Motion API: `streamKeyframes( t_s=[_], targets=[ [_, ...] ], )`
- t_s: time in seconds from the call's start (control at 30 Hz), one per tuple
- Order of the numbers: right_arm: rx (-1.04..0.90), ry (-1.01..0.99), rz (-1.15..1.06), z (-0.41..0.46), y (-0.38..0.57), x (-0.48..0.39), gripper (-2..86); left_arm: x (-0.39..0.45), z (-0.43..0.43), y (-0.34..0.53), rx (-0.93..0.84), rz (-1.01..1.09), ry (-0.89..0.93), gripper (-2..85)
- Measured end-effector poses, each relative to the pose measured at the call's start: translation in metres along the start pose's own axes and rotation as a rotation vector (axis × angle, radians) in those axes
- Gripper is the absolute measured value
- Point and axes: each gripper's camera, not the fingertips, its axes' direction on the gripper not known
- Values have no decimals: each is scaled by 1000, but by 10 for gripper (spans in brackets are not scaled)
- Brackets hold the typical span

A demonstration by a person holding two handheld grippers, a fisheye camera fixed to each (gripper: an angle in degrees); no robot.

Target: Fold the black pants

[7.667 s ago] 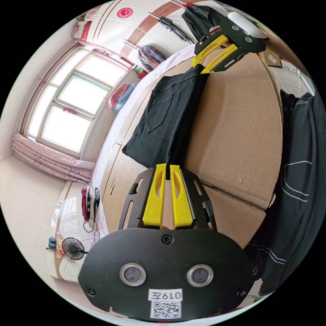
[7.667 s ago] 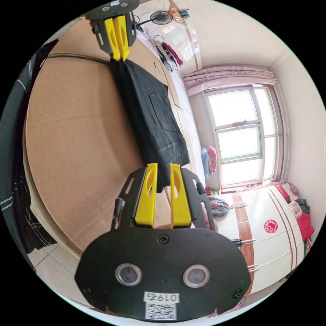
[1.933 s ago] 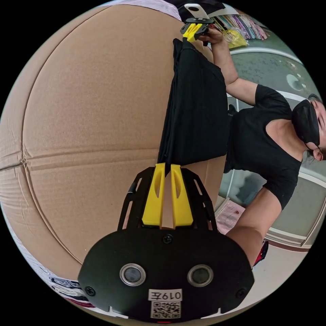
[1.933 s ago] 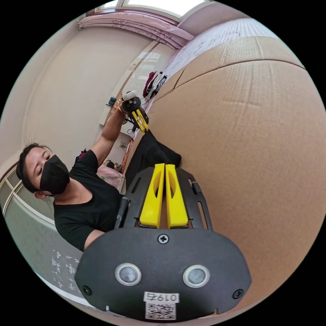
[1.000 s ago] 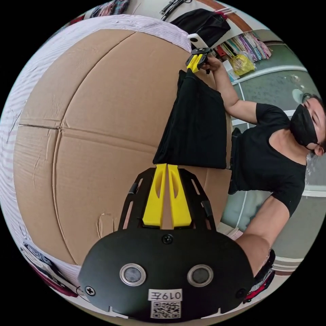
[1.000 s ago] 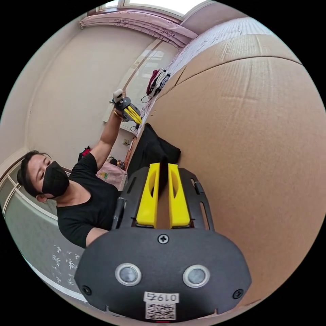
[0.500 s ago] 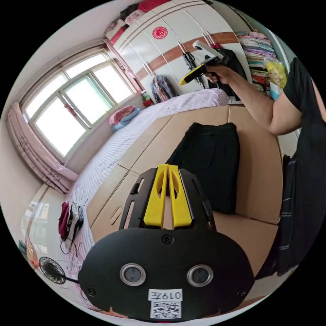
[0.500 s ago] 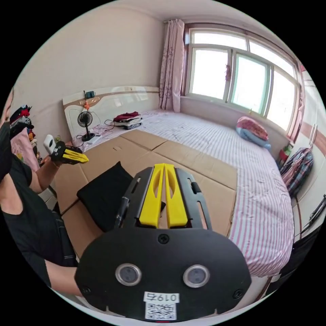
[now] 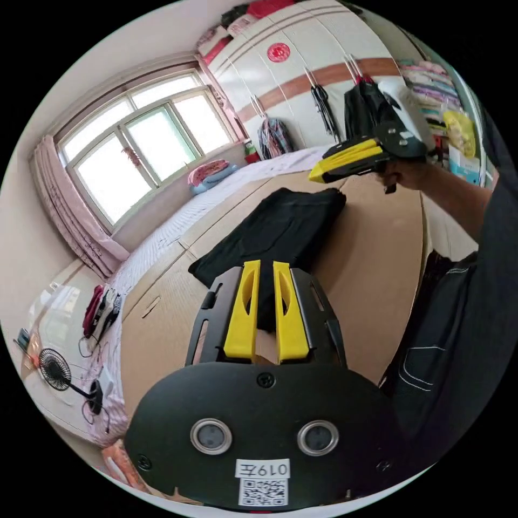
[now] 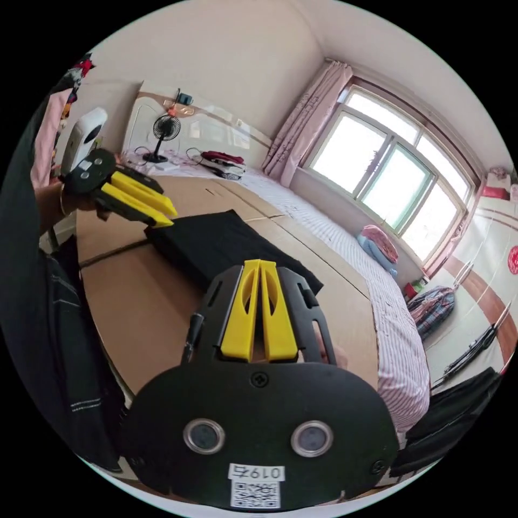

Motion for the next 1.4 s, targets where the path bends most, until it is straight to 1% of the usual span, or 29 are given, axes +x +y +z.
streamKeyframes(
  t_s=[0.07, 0.13, 0.2, 0.3, 0.37, 0.5, 0.6, 0.77, 0.93, 1.0, 1.07, 1.13, 1.2, 1.27, 1.33, 1.4],
  targets=[
    [-92, -12, -119, 5, -5, -37, 44, 10, -6, -7, -21, 60, -22, 21],
    [-134, 0, -195, 9, -10, -59, 61, 17, -12, -15, -22, 104, -15, 26],
    [-153, 24, -257, 12, -15, -78, 63, 22, -21, -27, -17, 137, -5, 30],
    [-174, -1, -333, 18, -24, -103, 61, 28, -29, -40, -20, 172, 22, 32],
    [-195, 39, -373, 24, -29, -121, 59, 31, -34, -47, -23, 188, 29, 32],
    [-212, 34, -409, 30, -35, -139, 51, 37, -44, -57, -46, 226, 22, 29],
    [-207, 38, -403, 32, -42, -148, 46, 35, -54, -65, -45, 213, 13, 24],
    [-194, 47, -394, 31, -53, -161, 5, 32, -66, -77, -49, 192, -27, 15],
    [-190, 30, -387, 31, -58, -169, 9, 39, -73, -87, -62, 235, -45, 8],
    [-178, 60, -403, 31, -58, -177, 24, 35, -77, -91, -56, 226, -35, 7],
    [-198, 158, -449, 37, -57, -188, 54, 30, -80, -94, -49, 206, -16, 7],
    [-214, 226, -487, 43, -56, -196, 57, 23, -84, -97, -37, 176, 4, 7],
    [-223, 252, -510, 46, -56, -202, 47, 15, -88, -101, -19, 145, 25, 7],
    [-225, 286, -526, 47, -58, -206, 14, 13, -90, -103, -7, 142, 33, 7],
    [-231, 272, -535, 44, -61, -205, 5, 14, -92, -105, -2, 162, 30, 8],
    [-256, 202, -513, 42, -67, -199, 2, 19, -91, -107, -19, 199, 41, 8]
  ],
)
